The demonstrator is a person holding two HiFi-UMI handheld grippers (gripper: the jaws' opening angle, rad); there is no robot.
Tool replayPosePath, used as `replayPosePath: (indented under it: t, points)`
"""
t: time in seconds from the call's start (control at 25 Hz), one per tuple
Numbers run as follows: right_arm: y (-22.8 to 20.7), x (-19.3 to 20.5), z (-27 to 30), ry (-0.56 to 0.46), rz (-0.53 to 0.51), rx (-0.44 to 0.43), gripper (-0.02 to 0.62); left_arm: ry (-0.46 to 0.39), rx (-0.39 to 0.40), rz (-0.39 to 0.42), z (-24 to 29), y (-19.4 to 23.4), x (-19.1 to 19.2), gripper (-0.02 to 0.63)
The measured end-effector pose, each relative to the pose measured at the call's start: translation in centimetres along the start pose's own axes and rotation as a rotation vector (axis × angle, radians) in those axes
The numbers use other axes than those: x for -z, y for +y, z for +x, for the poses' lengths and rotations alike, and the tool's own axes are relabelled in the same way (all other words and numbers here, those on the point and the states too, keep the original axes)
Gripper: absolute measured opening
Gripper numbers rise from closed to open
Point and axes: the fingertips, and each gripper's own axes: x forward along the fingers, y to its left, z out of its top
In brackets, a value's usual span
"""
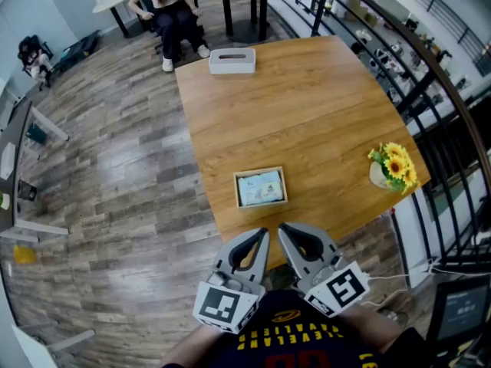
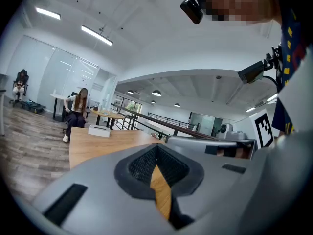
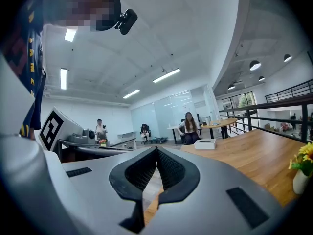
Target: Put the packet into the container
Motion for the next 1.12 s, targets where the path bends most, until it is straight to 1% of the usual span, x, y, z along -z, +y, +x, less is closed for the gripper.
replayPosePath:
  t: [0.48, 1.12]
  points:
    - [-0.7, -1.8, -0.5, -0.023, -0.036, -0.002, 0.011, -0.021, 0.009, 0.033, 1.1, -1.4, -1.6, 0.002]
    - [-2.4, -1.7, -0.8, -0.01, -0.025, 0.006, 0.011, -0.001, 0.005, 0.031, 2.8, -1.5, -1.2, 0.002]
